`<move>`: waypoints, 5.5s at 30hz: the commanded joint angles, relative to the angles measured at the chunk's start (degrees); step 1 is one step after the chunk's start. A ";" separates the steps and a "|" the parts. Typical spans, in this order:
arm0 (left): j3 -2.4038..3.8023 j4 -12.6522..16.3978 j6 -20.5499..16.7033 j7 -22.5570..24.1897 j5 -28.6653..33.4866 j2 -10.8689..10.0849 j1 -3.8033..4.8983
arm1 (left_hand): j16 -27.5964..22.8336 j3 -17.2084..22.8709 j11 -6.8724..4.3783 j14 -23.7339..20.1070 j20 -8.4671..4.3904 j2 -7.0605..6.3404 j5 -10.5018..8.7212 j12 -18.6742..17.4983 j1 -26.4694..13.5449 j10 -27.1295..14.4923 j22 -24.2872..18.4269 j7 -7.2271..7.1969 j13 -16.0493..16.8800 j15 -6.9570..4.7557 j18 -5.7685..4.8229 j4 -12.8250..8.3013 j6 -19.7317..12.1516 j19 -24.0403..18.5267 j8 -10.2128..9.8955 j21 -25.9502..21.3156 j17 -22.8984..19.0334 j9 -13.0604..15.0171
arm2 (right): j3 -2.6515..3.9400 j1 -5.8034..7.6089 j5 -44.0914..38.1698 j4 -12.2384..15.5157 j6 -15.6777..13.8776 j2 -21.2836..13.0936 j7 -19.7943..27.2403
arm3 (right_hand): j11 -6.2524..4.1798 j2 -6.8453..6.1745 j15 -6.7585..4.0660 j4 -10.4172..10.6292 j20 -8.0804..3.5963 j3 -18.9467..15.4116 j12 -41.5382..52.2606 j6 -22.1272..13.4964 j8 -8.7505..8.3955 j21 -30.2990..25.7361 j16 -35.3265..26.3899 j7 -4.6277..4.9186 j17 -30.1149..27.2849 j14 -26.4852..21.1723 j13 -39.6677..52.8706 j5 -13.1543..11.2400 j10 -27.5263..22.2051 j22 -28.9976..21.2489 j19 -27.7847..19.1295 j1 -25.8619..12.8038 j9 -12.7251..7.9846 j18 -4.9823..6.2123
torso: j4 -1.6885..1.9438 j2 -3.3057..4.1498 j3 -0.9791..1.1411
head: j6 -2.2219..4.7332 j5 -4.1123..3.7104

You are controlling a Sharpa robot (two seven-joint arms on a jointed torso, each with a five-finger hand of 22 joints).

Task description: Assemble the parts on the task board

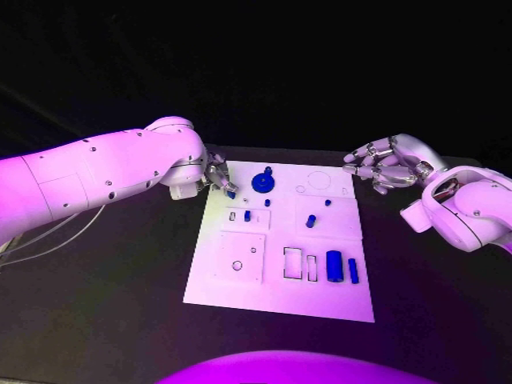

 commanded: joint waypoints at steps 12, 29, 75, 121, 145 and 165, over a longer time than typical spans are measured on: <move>0.04 8.71 -4.84 3.35 -5.59 -5.97 -1.17 | 0.34 13.62 -0.23 5.60 -0.42 -1.73 0.01 1.44 -0.78 1.84 1.02 -0.36 1.52 -0.44 -0.95 -10.83 0.93 0.72 0.81 0.91 14.08 0.00 | 0.02 -0.07 -0.49 0.01 -0.10 -0.16 0.46 | 0.12 0.07 0.19 0.39 0.04 -0.10 0.05 -0.23 0.30 -0.19 -0.26 0.07 0.08 0.32 -0.07 0.26 0.25 -0.06 0.50 -0.61 -0.07 0.75 | 0.22 -0.11 0.00 | -0.03 0.32; 0.02 14.20 -10.26 2.98 -7.38 -8.94 -4.05 | 0.37 15.55 -0.45 5.61 -0.62 -2.32 -0.03 2.19 -1.57 2.74 1.60 -0.59 2.37 -0.65 -1.07 -10.92 1.39 1.08 1.14 1.27 14.12 0.08 | 0.01 -0.16 -0.49 -0.01 -0.08 -0.22 0.50 | 0.12 0.07 0.19 0.39 0.04 -0.10 0.05 -0.23 0.30 -0.19 -0.26 0.07 0.08 0.32 -0.07 0.26 0.25 -0.06 0.50 -0.61 -0.07 0.75 | 0.22 -0.08 -0.02 | 0.00 0.60; 0.04 13.89 -9.28 1.84 -10.06 -7.43 -5.90 | 0.38 16.10 -0.54 5.61 -0.70 -2.67 -0.08 2.41 -1.99 3.02 1.69 -0.68 2.61 -0.73 -1.08 -10.91 1.52 1.15 1.30 1.33 14.13 0.17 | 0.01 -0.35 -0.49 0.08 0.14 -0.34 0.72 | 0.10 0.17 0.19 0.54 0.05 -0.09 0.11 -0.26 0.35 0.43 0.12 0.05 0.54 0.47 -0.14 0.32 0.23 0.46 0.93 -0.69 -0.10 0.59 | 0.15 -0.12 0.01 | -0.79 0.69; 0.04 14.54 -8.40 1.64 -10.69 -7.99 -6.00 | 0.38 16.22 -0.56 5.61 -0.71 -2.73 -0.08 2.38 -2.03 3.03 1.68 -0.71 2.58 -0.75 -1.08 -10.94 1.54 1.15 1.33 1.33 14.13 0.18 | 0.02 -0.53 -0.48 -0.07 0.13 -0.31 0.90 | 0.10 0.17 0.19 0.54 0.05 -0.09 0.11 -0.26 0.35 0.50 0.14 0.05 0.56 0.47 -0.14 0.32 0.23 0.51 0.97 -0.69 -0.10 0.58 | 0.14 -0.11 0.02 | -0.99 0.91; 0.04 14.28 -8.89 0.64 -8.48 -7.98 -6.00 | 0.42 15.13 -1.39 5.64 -1.10 -3.46 -0.31 2.12 -7.77 3.81 1.76 -1.94 2.32 -1.38 -1.10 -7.04 1.33 1.29 2.06 1.28 14.19 0.71 | 0.02 -0.54 -0.47 0.00 0.12 -0.40 0.82 | 0.09 0.18 0.17 0.57 0.04 -0.07 0.16 -0.27 0.38 0.26 -0.04 0.04 0.42 0.47 -0.19 0.38 0.23 0.35 0.91 -0.66 -0.12 0.63 | 0.13 -0.13 0.07 | -1.10 0.84; 0.03 13.68 -9.20 0.04 -7.91 -7.80 -5.99 | 0.42 11.02 -1.75 5.64 -1.48 -4.36 -0.51 2.43 -10.85 3.93 1.61 -2.43 2.59 -1.71 -1.09 -3.46 2.21 1.30 1.76 1.05 14.20 0.10 | 0.02 -0.54 -0.47 0.11 0.05 -0.47 0.77 | 0.09 0.17 0.17 0.57 0.04 -0.06 0.17 -0.30 0.38 0.11 -0.17 0.04 0.30 0.44 -0.21 0.41 0.22 0.24 0.85 -0.64 -0.13 0.66 | 0.16 -0.09 0.02 | -1.04 0.68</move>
